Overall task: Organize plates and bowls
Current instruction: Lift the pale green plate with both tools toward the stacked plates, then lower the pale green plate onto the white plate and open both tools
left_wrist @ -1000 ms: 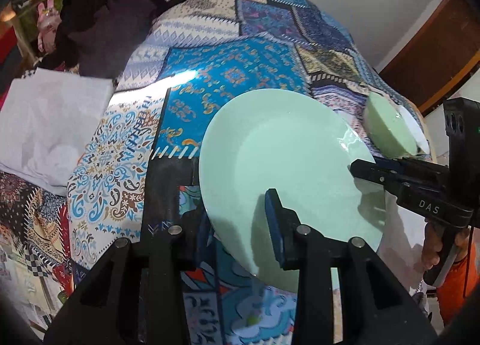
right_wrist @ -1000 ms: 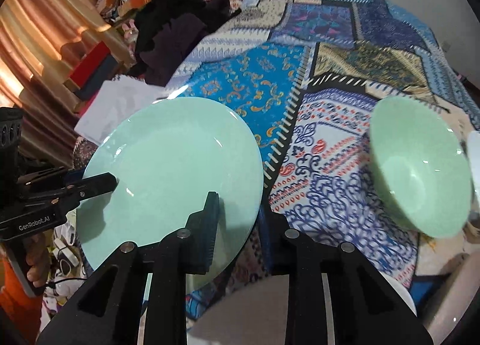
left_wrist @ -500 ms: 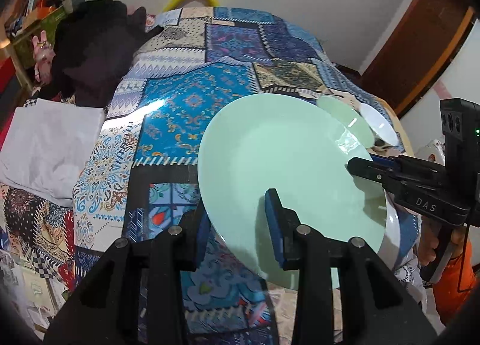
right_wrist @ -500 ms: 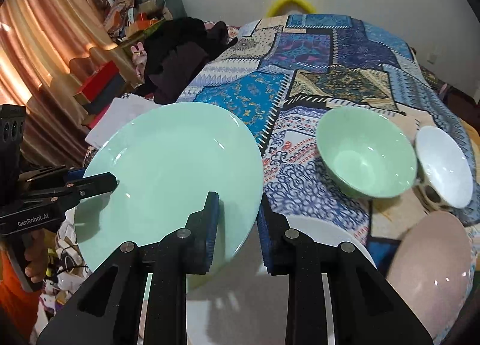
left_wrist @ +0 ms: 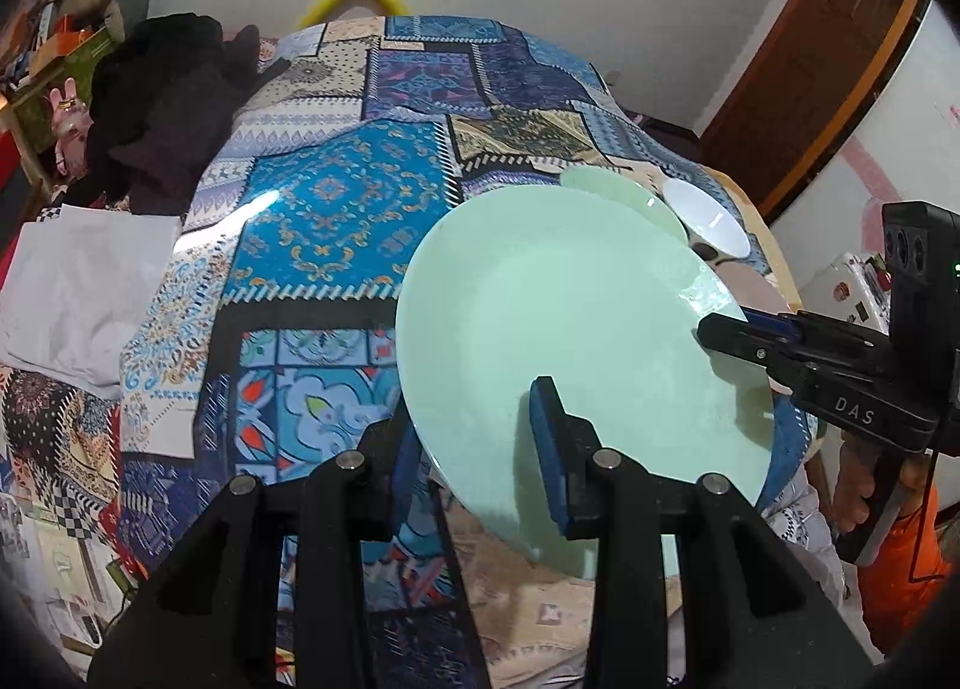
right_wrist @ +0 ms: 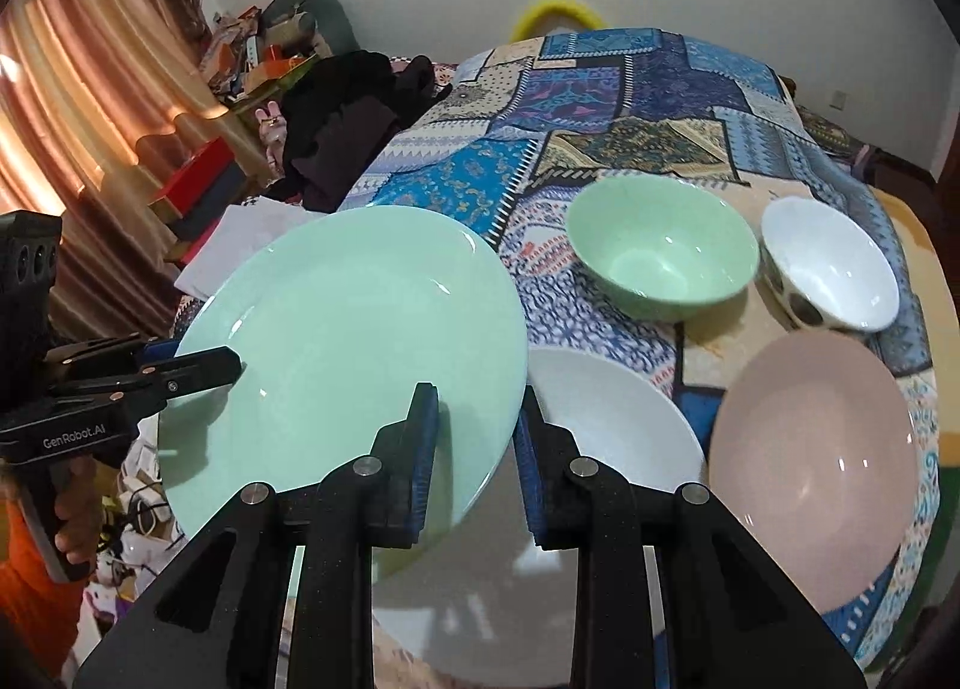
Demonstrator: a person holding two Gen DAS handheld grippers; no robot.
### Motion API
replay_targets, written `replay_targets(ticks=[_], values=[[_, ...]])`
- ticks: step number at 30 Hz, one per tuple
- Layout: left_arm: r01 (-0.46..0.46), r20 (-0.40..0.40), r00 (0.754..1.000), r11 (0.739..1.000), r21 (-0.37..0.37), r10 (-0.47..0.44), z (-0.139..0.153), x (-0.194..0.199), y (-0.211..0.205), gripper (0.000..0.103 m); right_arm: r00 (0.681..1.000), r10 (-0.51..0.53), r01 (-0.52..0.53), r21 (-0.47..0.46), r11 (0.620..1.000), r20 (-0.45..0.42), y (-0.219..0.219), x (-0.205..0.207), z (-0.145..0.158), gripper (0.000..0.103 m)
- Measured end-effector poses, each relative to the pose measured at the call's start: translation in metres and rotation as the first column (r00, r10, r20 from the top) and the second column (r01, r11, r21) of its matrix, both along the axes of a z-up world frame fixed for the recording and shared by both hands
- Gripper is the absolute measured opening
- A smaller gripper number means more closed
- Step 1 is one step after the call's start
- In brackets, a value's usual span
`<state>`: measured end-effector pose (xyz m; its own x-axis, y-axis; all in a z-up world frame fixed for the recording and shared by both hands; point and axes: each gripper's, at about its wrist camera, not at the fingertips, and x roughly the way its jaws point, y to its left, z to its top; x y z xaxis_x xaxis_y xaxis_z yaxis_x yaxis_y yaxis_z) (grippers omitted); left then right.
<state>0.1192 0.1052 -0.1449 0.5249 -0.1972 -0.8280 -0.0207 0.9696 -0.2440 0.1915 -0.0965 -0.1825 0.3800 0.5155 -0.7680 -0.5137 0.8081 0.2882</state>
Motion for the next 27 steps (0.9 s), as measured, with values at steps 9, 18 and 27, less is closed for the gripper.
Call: replay_targets(ticks=[9,18,27], values=[[0.036,-0.032,0.999,0.999,-0.009,-0.037,-0.011,-0.007,-0.029,0.035,0.998,-0.049,0.05,0.01,0.999,-0.04,-0.033,-0.013,-0.015,0.023],[0.086,-0.067,0.994,0.996,-0.002,-0.086,-0.03,-0.001,-0.06,0.035,0.991,-0.102,0.102,-0.003,0.995,-0.082,-0.058,-0.019,-0.033,0.023],[0.12,-0.11,0.987,0.993,-0.011,-0.121,-0.052,0.007,-0.08,0.035,0.982,-0.138,0.138,-0.01,0.99,-0.128,-0.072,-0.021,-0.052,0.023]])
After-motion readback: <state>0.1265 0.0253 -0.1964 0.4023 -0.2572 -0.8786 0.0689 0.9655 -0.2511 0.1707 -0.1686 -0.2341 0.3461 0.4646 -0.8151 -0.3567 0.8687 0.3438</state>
